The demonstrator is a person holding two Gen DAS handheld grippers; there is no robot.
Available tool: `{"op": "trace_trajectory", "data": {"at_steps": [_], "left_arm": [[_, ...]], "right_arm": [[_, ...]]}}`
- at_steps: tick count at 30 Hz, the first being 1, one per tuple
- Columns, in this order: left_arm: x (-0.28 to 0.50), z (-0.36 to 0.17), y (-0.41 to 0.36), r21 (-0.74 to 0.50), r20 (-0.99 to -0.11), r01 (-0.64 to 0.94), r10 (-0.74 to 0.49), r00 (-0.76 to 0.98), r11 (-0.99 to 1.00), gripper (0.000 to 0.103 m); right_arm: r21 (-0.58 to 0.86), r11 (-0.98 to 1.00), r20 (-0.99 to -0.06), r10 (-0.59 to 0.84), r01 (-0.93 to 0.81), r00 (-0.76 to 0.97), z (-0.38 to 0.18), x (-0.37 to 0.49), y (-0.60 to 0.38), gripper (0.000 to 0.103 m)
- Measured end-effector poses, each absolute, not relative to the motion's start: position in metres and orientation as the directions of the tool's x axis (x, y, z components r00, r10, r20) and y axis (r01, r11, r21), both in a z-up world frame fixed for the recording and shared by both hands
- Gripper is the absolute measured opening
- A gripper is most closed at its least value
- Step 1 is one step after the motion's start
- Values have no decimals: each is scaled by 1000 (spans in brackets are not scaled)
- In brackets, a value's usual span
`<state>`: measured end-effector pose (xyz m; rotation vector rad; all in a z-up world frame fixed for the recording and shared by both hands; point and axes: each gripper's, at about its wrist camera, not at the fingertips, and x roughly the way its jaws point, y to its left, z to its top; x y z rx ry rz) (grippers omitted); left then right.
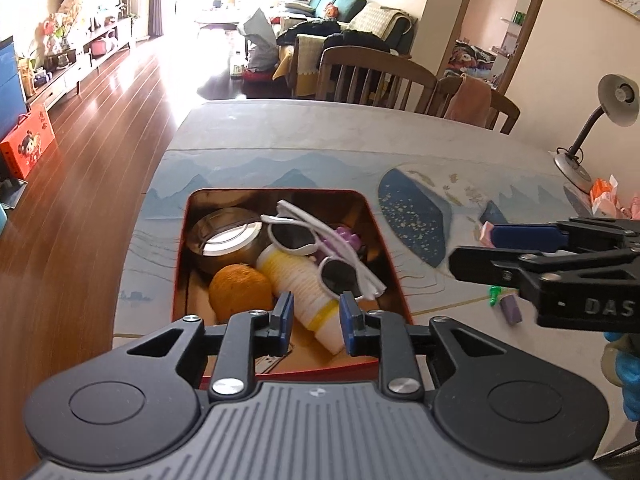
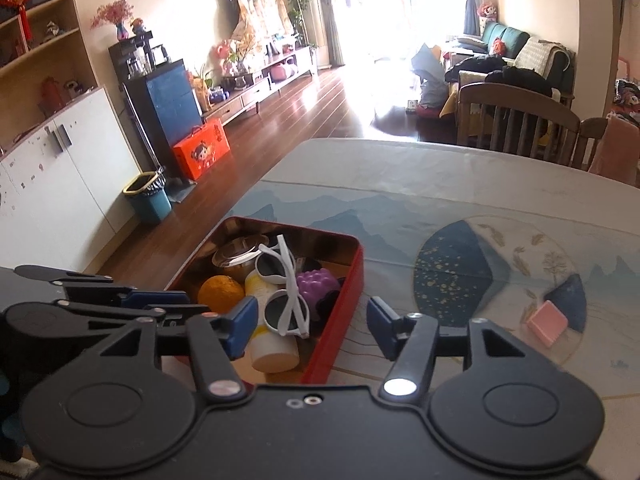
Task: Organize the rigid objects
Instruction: 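Withdraw both open tools from the box back over the table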
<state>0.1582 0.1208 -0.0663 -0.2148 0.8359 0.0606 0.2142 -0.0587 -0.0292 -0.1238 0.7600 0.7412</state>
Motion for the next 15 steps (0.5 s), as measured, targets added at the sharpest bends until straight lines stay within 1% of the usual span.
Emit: {"op": "trace_trajectory", "data": {"at_steps": [4,5,6,9,11,13,15], "left_arm": [[160,-60,112,-160,-729,-133,-26,684,978,37],[159,-59,109,-160,-725,-132,-26,688,978,47],[159,-58,107,-161,-718,-133,-23,695,978,55],[161,-55,100,-154,-706,-135,-14,708,979,56],[163,-54,95,-151,-704,-139,-8,710,979,56],[165,-55,89,-149,-703,-141,-4,711,979,60],[168,-54,84,-149,-696,-148,2,718,978,71]], "right_arm": [[163,757,-643,568,-633,513,-22,214,-83,67],[166,762,-639,566,-626,521,-21,214,-89,70],[168,768,-637,563,-618,527,-20,214,-97,71],[179,780,-629,559,-600,540,-18,214,-117,73],[187,789,-622,556,-585,552,-18,213,-132,77],[195,800,-618,549,-567,563,-19,214,-147,80],[191,813,-616,536,-551,577,-20,216,-162,82]]}}
